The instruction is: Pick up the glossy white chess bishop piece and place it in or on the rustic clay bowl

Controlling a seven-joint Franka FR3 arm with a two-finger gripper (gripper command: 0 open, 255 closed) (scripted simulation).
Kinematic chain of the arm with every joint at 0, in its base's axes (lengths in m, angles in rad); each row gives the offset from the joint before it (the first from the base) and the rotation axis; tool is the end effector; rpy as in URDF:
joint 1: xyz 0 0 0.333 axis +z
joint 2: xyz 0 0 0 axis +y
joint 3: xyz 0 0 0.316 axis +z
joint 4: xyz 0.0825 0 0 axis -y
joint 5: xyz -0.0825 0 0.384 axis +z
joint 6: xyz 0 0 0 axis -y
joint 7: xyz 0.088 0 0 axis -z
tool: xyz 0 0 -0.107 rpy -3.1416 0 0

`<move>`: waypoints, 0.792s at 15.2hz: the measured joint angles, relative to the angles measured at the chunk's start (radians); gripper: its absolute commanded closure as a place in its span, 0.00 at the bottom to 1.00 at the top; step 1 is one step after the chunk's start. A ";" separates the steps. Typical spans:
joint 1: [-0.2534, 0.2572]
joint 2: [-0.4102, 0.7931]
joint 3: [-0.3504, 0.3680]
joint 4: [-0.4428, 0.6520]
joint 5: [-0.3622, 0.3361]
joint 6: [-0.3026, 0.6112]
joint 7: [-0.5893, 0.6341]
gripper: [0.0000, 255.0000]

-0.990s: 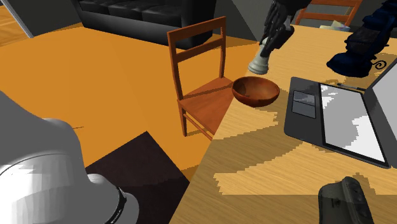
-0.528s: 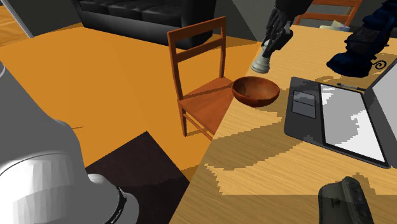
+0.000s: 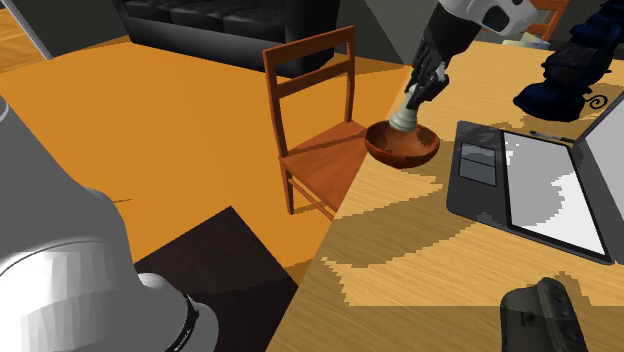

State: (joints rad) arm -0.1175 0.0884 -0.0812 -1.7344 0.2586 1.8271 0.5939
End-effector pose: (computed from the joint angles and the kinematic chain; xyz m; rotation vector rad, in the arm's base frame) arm 0.5844 -0.0949 0.5206 -2.6390 1.2064 0.0628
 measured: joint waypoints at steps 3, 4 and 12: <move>0.000 0.002 0.000 -0.036 0.003 0.036 -0.010 1.00; 0.001 0.006 0.001 -0.045 0.004 0.049 -0.013 1.00; 0.001 0.006 0.001 -0.064 0.006 0.069 -0.017 0.00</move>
State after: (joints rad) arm -0.1164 0.0947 -0.0801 -1.7988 0.2644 1.8963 0.5770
